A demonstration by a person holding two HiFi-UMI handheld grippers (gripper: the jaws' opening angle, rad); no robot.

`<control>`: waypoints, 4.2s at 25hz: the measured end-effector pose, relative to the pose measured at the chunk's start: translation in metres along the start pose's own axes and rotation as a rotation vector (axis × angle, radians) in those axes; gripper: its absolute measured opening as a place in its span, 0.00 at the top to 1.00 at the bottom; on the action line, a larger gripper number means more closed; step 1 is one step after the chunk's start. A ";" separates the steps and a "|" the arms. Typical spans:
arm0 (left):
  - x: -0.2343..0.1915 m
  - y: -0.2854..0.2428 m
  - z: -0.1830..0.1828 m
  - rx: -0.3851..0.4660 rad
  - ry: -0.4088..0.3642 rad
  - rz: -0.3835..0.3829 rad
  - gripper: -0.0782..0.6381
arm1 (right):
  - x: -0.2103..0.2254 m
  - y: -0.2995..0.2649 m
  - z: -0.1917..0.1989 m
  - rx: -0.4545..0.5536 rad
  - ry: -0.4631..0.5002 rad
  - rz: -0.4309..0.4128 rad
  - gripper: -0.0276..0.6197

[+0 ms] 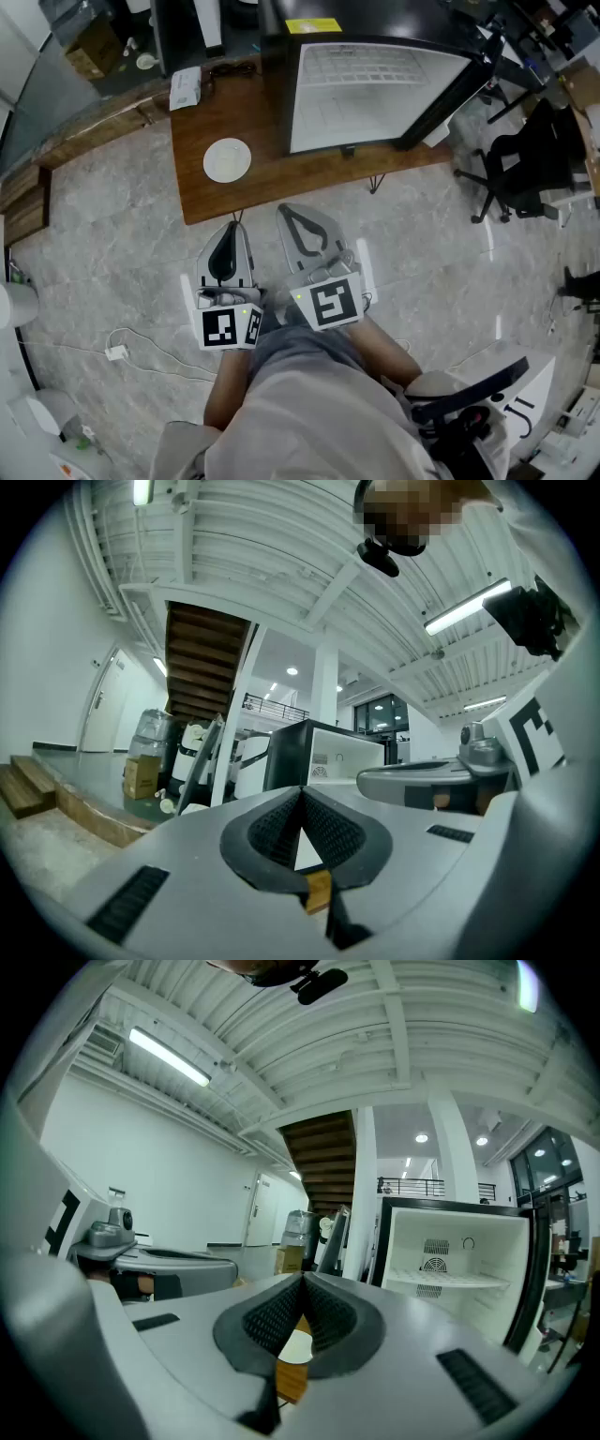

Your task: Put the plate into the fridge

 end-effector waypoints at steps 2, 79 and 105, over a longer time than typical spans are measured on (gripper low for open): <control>0.013 -0.005 0.007 -0.003 0.017 0.005 0.87 | 0.011 0.010 0.002 0.000 0.032 0.004 0.93; -0.318 -0.367 0.345 -0.829 -0.140 0.758 0.57 | 0.067 -0.407 0.346 -0.573 -1.378 0.253 0.84; -0.324 -0.368 0.343 -0.781 -0.138 0.714 0.77 | 0.062 -0.416 0.336 -0.367 -1.564 -0.053 0.92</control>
Point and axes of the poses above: the fingertips, and each gripper's own axes: y backward along the fingers, x to its right, z out of its underside, the point moved 4 cm from there along y, backward along the fingers, and after that the axes turned 6 degrees about -y, right-handed, at the moved point
